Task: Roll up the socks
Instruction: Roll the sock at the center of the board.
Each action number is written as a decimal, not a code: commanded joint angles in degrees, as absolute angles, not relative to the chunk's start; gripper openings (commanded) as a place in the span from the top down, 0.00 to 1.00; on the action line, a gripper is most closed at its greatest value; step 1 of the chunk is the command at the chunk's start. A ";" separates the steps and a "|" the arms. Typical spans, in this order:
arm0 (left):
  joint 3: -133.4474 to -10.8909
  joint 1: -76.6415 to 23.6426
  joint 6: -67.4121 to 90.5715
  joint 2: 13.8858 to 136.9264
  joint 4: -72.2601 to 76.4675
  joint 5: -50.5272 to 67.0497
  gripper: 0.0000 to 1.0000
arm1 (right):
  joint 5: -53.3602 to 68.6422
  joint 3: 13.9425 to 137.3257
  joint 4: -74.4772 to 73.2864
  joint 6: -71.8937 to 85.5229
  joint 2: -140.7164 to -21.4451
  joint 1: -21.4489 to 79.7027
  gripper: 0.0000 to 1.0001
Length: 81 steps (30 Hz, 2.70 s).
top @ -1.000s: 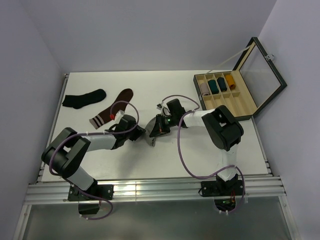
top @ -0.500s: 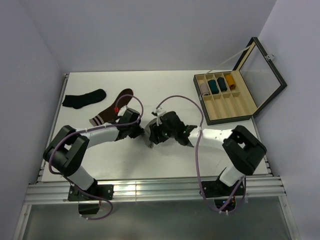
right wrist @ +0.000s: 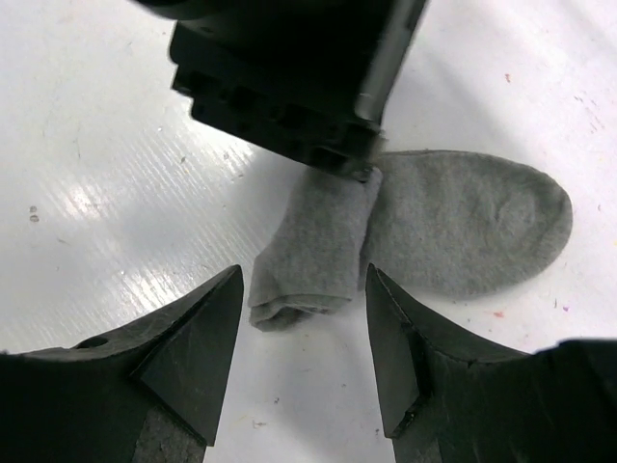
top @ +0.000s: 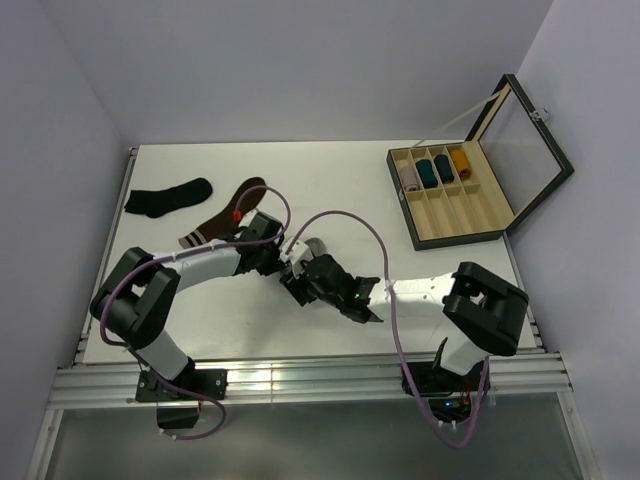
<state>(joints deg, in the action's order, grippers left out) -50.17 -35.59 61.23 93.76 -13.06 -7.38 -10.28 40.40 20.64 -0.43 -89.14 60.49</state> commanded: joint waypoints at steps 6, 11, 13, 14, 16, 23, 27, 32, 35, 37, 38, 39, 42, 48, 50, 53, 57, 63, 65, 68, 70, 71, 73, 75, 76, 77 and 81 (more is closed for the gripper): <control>-50.80 -35.42 58.62 95.80 -18.72 -6.68 1.00 | -14.76 44.65 22.68 -4.13 -96.06 63.11 0.39; -50.63 -35.24 58.45 96.24 -18.19 -5.45 1.00 | -16.69 46.32 19.26 -3.43 -100.62 63.28 0.38; -50.62 -35.16 58.45 96.33 -18.02 -5.27 1.00 | -17.66 46.76 18.46 -2.99 -101.77 63.28 0.38; -50.71 -35.16 58.19 96.42 -18.10 -5.10 1.00 | -18.19 47.11 16.80 -2.55 -103.17 63.28 0.38; -50.98 -34.98 57.66 96.68 -18.10 -4.83 1.00 | -20.02 47.81 15.74 -1.94 -104.32 63.28 0.38; -51.42 -34.72 56.43 96.86 -17.41 -3.52 1.00 | -23.56 48.87 11.16 -0.09 -107.58 63.11 0.68; -50.80 -34.45 56.25 96.24 -16.09 -3.16 0.92 | -17.08 47.99 10.29 2.11 -104.86 61.97 0.97; -49.49 -33.84 57.74 93.43 -14.42 -4.39 0.72 | -4.59 46.58 8.36 5.53 -100.47 56.79 1.00; -48.08 -33.40 59.15 91.76 -13.28 -5.10 0.51 | 2.71 46.67 7.21 7.11 -99.67 53.89 1.00; -47.29 -33.22 60.72 90.36 -12.31 -5.54 0.38 | 9.18 46.67 7.29 8.86 -99.76 52.30 1.00; -46.85 -33.05 61.34 89.74 -12.04 -5.80 0.34 | 11.14 46.76 7.38 9.49 -99.93 51.34 1.00; -45.89 -32.87 61.96 89.13 -11.78 -6.41 0.31 | 13.60 46.76 7.38 10.01 -100.54 49.33 1.00; -43.26 -32.26 64.42 86.32 -10.38 -7.38 0.30 | 20.38 48.77 6.07 11.16 -102.64 46.24 1.00; -37.27 -31.73 68.73 80.69 -5.28 -7.91 0.28 | 35.82 53.16 3.78 13.01 -107.83 41.49 1.00; -36.04 -31.64 69.26 79.54 -3.52 -6.86 0.28 | 37.70 54.75 1.51 13.19 -110.12 39.99 1.00; -34.46 -31.73 69.34 78.66 -1.67 -5.80 0.28 | 38.76 57.56 -1.65 12.40 -111.62 39.11 1.00; -33.31 -31.73 69.43 77.26 -1.14 -6.68 0.27 | 38.14 60.37 -4.92 10.46 -112.24 38.94 1.00; -29.98 -31.73 71.27 73.05 1.47 -7.47 0.27 | 37.53 63.01 -8.87 9.14 -113.73 38.94 1.00; -26.83 -31.82 73.38 69.97 4.99 -7.73 0.26 | 37.62 63.46 -9.31 9.40 -114.26 38.94 1.00; -24.35 -31.82 74.88 67.41 7.82 -8.26 0.18 | 38.14 63.72 -8.97 9.67 -114.79 39.02 1.00; -25.13 -31.82 74.53 68.98 7.12 -7.48 0.18 | 38.23 63.81 -8.79 9.76 -114.96 38.94 1.00; -26.01 -31.82 74.53 69.86 6.95 -7.12 0.18 | 38.23 63.81 -8.79 9.93 -114.96 39.02 1.00; -26.54 -31.99 74.88 72.33 7.47 -5.72 0.19 | 38.06 64.16 -8.79 9.93 -115.13 39.02 1.00; -26.89 -32.43 75.41 73.65 8.43 -5.54 0.19 | 38.32 64.16 -8.44 10.02 -115.14 39.02 1.00; -26.98 -32.69 75.93 74.87 8.52 -5.62 0.20 | 38.32 63.99 -8.09 10.11 -114.96 39.02 1.00; -27.24 -32.96 76.11 75.40 8.70 -5.62 0.20 | 38.23 63.90 -7.48 10.11 -114.87 39.02 1.00; -27.86 -33.48 76.99 78.30 8.96 -5.18 0.24 | 39.02 63.90 -6.16 10.11 -115.14 39.11 1.00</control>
<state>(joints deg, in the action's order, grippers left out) -26.22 -32.84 75.42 76.44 7.57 -5.63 40.56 64.16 -3.25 10.63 -112.75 38.72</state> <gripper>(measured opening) 0.767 0.285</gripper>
